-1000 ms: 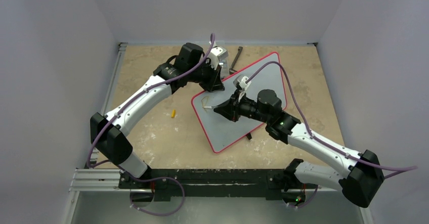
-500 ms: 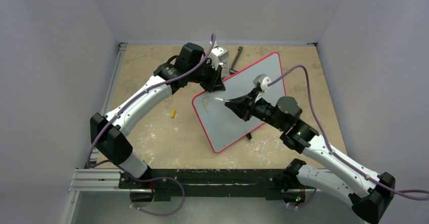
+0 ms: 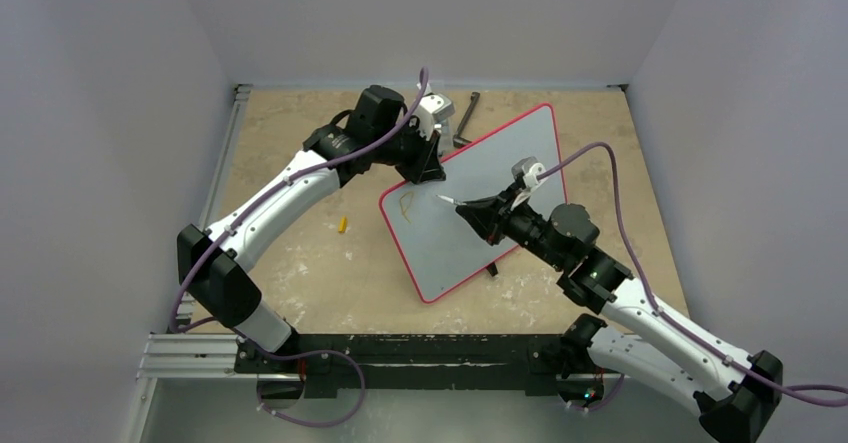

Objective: Write a sentence on the whiteboard

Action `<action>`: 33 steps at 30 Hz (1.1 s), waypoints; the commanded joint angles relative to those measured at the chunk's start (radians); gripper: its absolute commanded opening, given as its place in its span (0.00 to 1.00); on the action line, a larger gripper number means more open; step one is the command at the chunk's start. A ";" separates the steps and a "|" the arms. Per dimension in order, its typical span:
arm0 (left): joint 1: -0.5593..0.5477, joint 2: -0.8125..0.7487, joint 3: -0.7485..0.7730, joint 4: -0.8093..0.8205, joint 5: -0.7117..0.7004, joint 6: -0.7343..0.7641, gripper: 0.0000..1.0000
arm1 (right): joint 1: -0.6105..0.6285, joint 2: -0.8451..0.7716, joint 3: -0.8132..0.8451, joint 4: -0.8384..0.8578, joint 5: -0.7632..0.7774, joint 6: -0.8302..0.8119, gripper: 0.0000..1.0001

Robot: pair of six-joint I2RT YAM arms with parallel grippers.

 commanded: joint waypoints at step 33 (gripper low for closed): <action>-0.029 -0.012 -0.043 -0.124 -0.095 0.078 0.00 | -0.002 0.112 0.038 0.150 -0.171 -0.061 0.00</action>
